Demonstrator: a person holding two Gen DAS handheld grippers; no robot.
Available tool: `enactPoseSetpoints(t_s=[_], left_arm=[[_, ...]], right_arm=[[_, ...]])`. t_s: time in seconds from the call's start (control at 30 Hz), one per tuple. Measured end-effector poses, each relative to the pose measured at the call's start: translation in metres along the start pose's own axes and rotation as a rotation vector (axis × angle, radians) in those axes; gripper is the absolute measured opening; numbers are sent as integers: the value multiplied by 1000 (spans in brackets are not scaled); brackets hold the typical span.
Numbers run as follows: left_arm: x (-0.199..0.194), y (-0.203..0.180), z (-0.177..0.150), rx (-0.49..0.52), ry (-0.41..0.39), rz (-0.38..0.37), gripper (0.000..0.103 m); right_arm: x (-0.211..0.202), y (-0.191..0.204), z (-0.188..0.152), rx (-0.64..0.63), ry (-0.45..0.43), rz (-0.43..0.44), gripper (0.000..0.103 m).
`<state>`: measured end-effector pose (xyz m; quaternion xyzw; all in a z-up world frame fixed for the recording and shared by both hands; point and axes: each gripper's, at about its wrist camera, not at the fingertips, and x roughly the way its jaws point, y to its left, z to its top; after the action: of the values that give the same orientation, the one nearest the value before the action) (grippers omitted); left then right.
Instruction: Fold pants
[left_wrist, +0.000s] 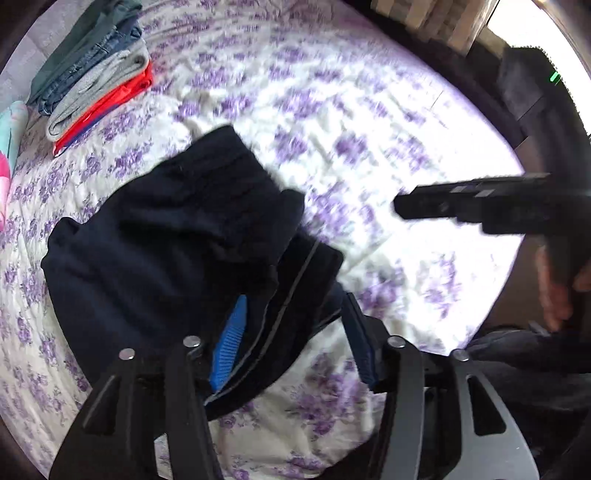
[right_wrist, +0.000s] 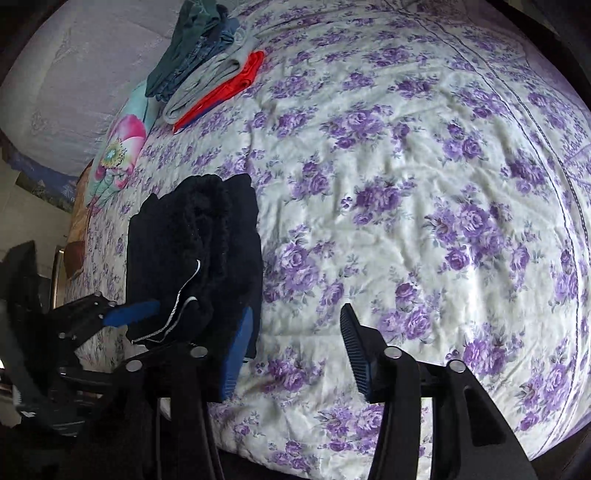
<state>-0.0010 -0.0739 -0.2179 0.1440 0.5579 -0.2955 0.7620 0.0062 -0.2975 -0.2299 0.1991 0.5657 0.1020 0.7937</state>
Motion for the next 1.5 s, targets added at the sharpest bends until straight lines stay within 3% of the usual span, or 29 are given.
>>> enactPoseSetpoints(t_s=[0.1, 0.17, 0.23, 0.27, 0.3, 0.4, 0.5, 0.57, 0.63, 0.67, 0.73, 0.77, 0.83, 0.9, 0.97, 1.03, 1.13, 1.23, 1.3, 1.33, 1.5], left_arm=[[-51, 31, -4, -125, -148, -65, 75], [-70, 59, -7, -208, -193, -61, 76], [-74, 94, -19, -314, -192, -10, 76], [-72, 108, -27, -354, -184, 1, 71], [-67, 126, -36, -413, -165, -3, 57], [-52, 155, -63, -518, -139, -56, 37], [-35, 150, -75, -531, -124, -83, 34], [-25, 139, -78, -519, -109, -90, 34], [-9, 138, -76, -511, -81, -82, 34], [0, 140, -77, -521, -62, -93, 33], [8, 143, -83, -544, -57, -98, 32], [6, 144, -85, -549, -72, -101, 31], [0, 145, -87, -551, -93, -104, 31], [-1, 146, -91, -563, -101, -115, 31], [-1, 147, -94, -574, -107, -128, 31], [-1, 146, -96, -578, -108, -133, 31], [-2, 143, -98, -567, -102, -125, 31], [-2, 138, -94, -550, -96, -111, 31], [-1, 137, -94, -544, -97, -109, 31], [-1, 138, -94, -544, -101, -111, 31], [2, 137, -94, -535, -105, -112, 31]], right_arm=[[2, 14, 4, -42, 12, 15, 57], [0, 28, 8, -84, 14, 33, 57], [0, 47, 10, -140, 11, 59, 57], [0, 56, 12, -167, 3, 76, 57], [-1, 64, 14, -183, -6, 96, 57], [0, 88, 23, -232, -41, 169, 48], [19, 105, 29, -311, -28, 119, 47], [50, 97, 26, -300, 100, 6, 41], [72, 84, 16, -299, 236, -92, 42], [73, 80, 15, -298, 265, -103, 48], [68, 80, 23, -243, 337, -72, 48], [61, 89, 29, -260, 329, -88, 47], [35, 128, 46, -394, 227, -131, 47], [16, 176, 64, -515, 130, -72, 47], [19, 224, 77, -637, 84, -12, 47], [44, 269, 91, -757, 68, -9, 47], [108, 316, 110, -863, 140, -41, 46], [167, 335, 112, -907, 290, -92, 39], [196, 331, 108, -931, 331, -205, 11], [204, 327, 109, -905, 357, -219, 7], [214, 323, 114, -827, 354, -265, 7]])
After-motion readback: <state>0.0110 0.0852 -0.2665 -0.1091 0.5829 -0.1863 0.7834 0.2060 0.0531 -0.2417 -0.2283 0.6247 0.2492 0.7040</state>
